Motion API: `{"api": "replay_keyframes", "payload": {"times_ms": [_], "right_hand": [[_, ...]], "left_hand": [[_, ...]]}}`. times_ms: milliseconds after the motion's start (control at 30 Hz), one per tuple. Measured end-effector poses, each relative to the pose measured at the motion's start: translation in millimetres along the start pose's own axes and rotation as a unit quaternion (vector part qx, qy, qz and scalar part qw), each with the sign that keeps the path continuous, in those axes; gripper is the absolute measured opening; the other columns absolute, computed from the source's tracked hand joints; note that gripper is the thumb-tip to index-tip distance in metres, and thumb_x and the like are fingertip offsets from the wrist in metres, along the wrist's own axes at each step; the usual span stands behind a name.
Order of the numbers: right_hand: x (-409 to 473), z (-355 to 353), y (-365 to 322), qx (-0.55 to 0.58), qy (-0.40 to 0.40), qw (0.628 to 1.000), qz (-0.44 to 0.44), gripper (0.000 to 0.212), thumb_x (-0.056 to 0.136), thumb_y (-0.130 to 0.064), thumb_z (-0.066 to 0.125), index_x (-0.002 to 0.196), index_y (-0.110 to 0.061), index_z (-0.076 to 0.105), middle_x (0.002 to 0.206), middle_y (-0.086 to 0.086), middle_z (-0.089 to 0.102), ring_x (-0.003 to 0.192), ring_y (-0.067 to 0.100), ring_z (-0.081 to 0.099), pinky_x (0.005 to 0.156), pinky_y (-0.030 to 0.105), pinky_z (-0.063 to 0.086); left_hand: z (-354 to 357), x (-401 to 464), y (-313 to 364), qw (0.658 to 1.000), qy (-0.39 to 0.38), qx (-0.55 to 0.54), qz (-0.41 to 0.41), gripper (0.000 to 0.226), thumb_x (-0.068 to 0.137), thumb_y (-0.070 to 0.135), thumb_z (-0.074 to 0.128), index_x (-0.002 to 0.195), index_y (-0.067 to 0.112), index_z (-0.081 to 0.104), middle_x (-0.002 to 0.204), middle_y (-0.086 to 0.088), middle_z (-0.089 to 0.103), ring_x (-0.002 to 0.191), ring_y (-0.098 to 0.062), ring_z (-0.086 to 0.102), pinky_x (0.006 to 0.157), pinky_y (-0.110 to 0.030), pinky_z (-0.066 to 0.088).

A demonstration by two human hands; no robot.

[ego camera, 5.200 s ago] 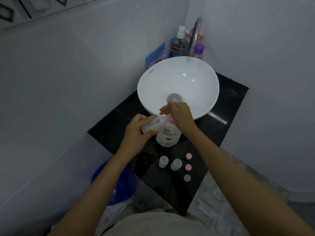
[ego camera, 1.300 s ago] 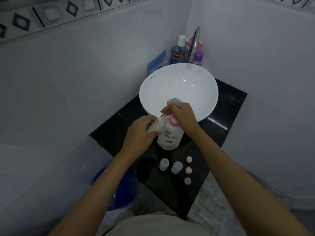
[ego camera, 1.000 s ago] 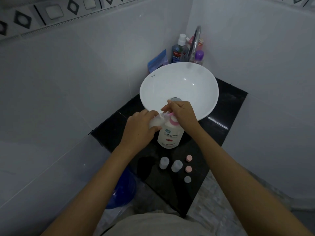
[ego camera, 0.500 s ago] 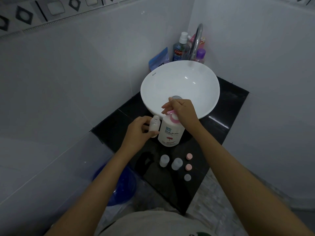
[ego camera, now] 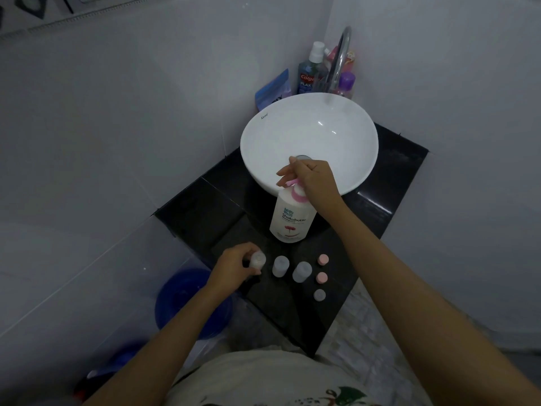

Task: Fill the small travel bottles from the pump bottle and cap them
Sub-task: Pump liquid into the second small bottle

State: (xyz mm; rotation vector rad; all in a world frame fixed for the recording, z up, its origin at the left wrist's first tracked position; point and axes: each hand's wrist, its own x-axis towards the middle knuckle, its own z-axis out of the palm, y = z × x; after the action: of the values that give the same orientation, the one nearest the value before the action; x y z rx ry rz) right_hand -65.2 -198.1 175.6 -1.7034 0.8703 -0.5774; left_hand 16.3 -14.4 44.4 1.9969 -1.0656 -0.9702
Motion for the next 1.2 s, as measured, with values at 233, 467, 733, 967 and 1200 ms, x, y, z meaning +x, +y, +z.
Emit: {"api": "replay_keyframes", "payload": {"times_ms": [233, 467, 733, 967, 1200], "right_hand": [[-3, 0, 0, -0.009, 0.002, 1.0, 0.001, 0.039, 0.098, -0.023, 0.044, 0.088, 0.002, 0.072, 0.078, 0.012, 0.071, 0.059, 0.003, 0.063, 0.073, 0.013, 0.049], [-4, 1, -2, -0.001, 0.004, 1.0, 0.007, 0.039, 0.098, -0.022, 0.044, 0.088, 0.004, 0.071, 0.077, 0.011, 0.07, 0.06, 0.005, 0.063, 0.076, 0.019, 0.049], [-1, 1, -1, -0.001, 0.009, 1.0, 0.008, 0.038, 0.098, -0.022, 0.044, 0.087, 0.003, 0.07, 0.082, 0.016, 0.071, 0.062, 0.01, 0.064, 0.079, 0.024, 0.051], [1, 1, 1, 0.003, 0.01, 1.0, 0.006, 0.038, 0.098, -0.022, 0.044, 0.086, 0.003, 0.071, 0.078, 0.016, 0.07, 0.062, 0.01, 0.065, 0.08, 0.025, 0.051], [0, 1, 0, 0.004, 0.014, 1.0, 0.009, 0.038, 0.098, -0.022, 0.045, 0.086, 0.003, 0.07, 0.076, 0.011, 0.07, 0.06, 0.008, 0.064, 0.08, 0.026, 0.051]], "left_hand": [[2, 4, -8, 1.0, -0.003, -0.003, -0.003, 0.033, 0.073, 0.001, 0.075, 0.102, 0.011, 0.064, 0.108, -0.003, 0.066, 0.104, -0.015, 0.06, 0.094, -0.027, 0.046], [5, 9, -6, 1.0, -0.013, 0.004, -0.004, 0.038, 0.071, 0.0, 0.075, 0.104, 0.014, 0.062, 0.111, -0.003, 0.064, 0.107, -0.016, 0.058, 0.097, -0.034, 0.047], [6, 11, 1, 0.996, -0.002, 0.069, 0.058, 0.066, 0.061, 0.021, 0.086, 0.121, 0.023, 0.057, 0.124, 0.004, 0.058, 0.117, -0.011, 0.047, 0.103, -0.03, 0.04], [14, 22, 16, 0.973, -0.019, 0.194, 0.122, 0.063, 0.058, 0.046, 0.079, 0.116, 0.037, 0.056, 0.106, 0.019, 0.061, 0.106, 0.0, 0.043, 0.097, -0.024, 0.021], [19, 27, 19, 0.954, -0.009, 0.253, 0.159, 0.031, 0.067, 0.046, 0.071, 0.096, 0.038, 0.061, 0.094, 0.02, 0.057, 0.101, -0.003, 0.046, 0.102, -0.03, 0.021]]}}
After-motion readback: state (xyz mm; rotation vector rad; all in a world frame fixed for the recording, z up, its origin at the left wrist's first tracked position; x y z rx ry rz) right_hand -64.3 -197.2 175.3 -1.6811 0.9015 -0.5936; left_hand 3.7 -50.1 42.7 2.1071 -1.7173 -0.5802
